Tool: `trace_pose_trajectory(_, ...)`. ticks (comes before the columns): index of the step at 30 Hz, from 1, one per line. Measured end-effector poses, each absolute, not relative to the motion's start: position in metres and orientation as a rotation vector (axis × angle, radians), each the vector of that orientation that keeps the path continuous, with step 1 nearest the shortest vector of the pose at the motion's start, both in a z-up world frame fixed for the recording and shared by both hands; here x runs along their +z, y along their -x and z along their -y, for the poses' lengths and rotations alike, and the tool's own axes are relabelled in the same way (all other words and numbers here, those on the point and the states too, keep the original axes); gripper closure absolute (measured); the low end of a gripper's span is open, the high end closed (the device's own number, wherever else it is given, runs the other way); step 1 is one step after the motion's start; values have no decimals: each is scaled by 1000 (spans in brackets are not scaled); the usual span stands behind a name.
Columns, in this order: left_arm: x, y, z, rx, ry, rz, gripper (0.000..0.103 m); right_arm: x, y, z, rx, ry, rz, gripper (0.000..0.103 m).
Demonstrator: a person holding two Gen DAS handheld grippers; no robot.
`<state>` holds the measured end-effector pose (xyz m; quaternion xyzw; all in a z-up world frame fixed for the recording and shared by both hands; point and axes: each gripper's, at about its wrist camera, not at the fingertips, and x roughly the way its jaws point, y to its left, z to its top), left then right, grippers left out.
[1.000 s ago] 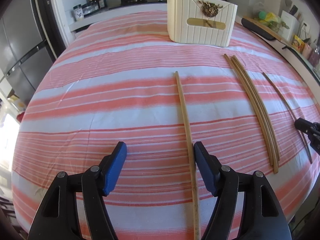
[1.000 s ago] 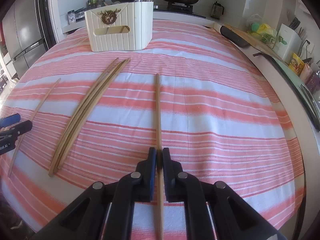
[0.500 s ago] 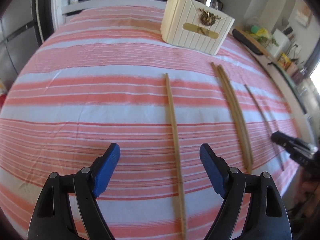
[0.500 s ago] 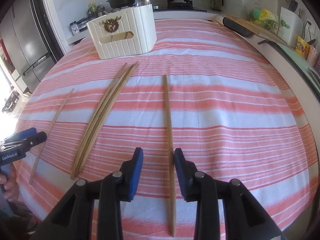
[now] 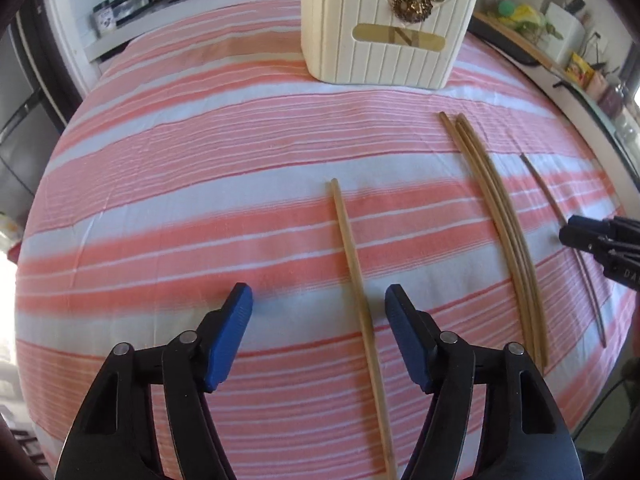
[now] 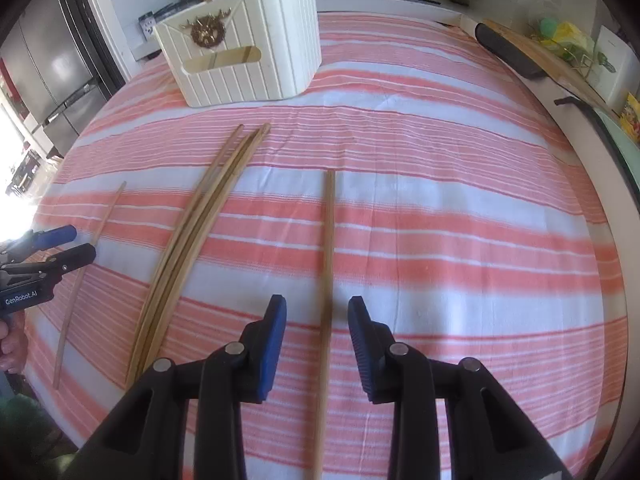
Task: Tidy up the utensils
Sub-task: 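Lift both chopsticks and carry them over the cream caddy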
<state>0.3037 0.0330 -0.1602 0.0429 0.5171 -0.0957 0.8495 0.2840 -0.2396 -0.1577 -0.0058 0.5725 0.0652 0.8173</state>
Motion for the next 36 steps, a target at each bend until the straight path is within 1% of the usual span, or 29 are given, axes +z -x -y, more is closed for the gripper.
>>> trace_pose_trajectory(1, -160, -308, -30, -203, -112, -1089, 34, -159, -292, 237, 144, 25, -1223, 70)
trace_pose_trajectory(3, -159, -318, -26, -218, -118, -1093, 41, -161, -311, 231, 137, 66, -1224, 71)
trace_pose_trajectory(4, -158, -324, -26, -223, -115, -1095, 50, -162, -321, 230, 137, 66, -1225, 71)
trace_pose_trajectory(5, -158, -329, -25, -221, -115, -1096, 61, -163, -331, 229, 138, 65, -1227, 71)
trace_pose_trajectory(6, -157, -334, -25, -215, -115, -1095, 68, -164, -340, 227, 134, 69, -1219, 72)
trace_pose_trajectory(8, -157, -341, -26, -222, -95, -1091, 96, -166, -356, 225, 126, 76, -1211, 88)
trace_pose_trajectory(9, -158, -343, -27, -226, -81, -1089, 96, -166, -363, 225, 123, 78, -1204, 97)
trace_pose_trajectory(11, -157, -345, -29, -229, -48, -1081, 99, -166, -371, 224, 116, 79, -1198, 97)
trace_pose_trajectory(14, -141, -339, -34, -247, -12, -1029, 99, -150, -365, 227, 139, 6, -1136, 97)
trace_pose_trajectory(20, -60, -304, -52, -274, 50, -832, 99, -57, -325, 229, 248, -114, -943, 97)
trace_pose_trajectory(23, -18, -284, -60, -306, 79, -733, 99, -8, -302, 227, 297, -123, -862, 97)
trace_pose_trajectory(26, 10, -266, -65, -333, 106, -653, 99, 26, -279, 222, 328, -102, -784, 97)
trace_pose_trajectory(30, 28, -252, -63, -347, 129, -590, 99, 51, -266, 217, 332, -97, -696, 97)
trace_pose_trajectory(36, 50, -248, -64, -350, 151, -527, 100, 70, -265, 208, 320, -75, -598, 97)
